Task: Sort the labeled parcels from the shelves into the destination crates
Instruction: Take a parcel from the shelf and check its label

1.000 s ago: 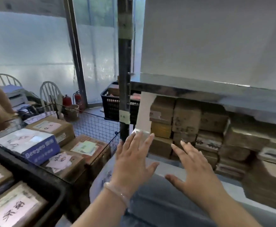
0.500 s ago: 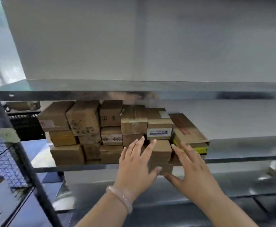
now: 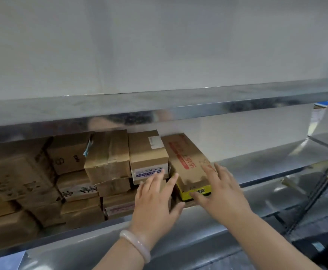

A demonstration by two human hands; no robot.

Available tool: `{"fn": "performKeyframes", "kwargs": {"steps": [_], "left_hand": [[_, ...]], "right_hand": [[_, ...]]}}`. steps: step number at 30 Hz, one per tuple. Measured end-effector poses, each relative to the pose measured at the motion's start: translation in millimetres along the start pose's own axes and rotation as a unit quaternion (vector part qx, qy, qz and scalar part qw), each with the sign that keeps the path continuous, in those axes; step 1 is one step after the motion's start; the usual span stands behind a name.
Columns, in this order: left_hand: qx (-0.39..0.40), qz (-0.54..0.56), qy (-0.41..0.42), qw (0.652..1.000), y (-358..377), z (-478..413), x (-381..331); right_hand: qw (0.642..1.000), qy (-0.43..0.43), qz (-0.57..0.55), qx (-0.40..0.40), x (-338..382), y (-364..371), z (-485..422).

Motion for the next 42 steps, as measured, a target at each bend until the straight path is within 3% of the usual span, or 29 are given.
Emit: {"fn": "performKeyframes", "kwargs": {"steps": [8,16,20,25,30,35,39,42], "left_hand": [[0.021,0.041,0.026,0.999,25,-39,-1],[0.047,0.073,-0.007,0.996,36,-62,-26],[0.083,0.079,-0.076,0.99,54,-70,-30],[0.127,0.102,-0.211,0.964,78,-69,-32],[0.005,0.221,-0.285,0.933,69,-67,-55],[-0.094,0.264,-0.327,0.902,59,-52,-78],[-0.072,0.313,-0.374,0.87,67,-35,-104],[-0.045,0.364,-0.4,0.84,72,-21,-120]], "right_hand": [[0.993,0.083,-0.052,0.058,-21,24,-77],[0.985,0.079,-0.138,0.067,-55,37,-101],[0.958,0.11,-0.238,0.118,-76,54,-111],[0.899,0.106,-0.364,0.219,-80,76,-103],[0.873,0.1,-0.446,0.171,-99,57,-89],[0.843,0.025,-0.524,0.122,-129,24,-67],[0.905,-0.097,-0.411,0.047,-138,-6,-41],[0.916,-0.173,-0.36,0.029,-135,-23,-16]]}}
Point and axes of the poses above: each hand's wrist, its own z-axis away from the middle knuckle, its own y-axis out of the palm, x = y × z, the point moved 9 cm from there along -z, towards the middle knuckle, and after that the axes turned 1 degree about -z, right-handed, at the moved point
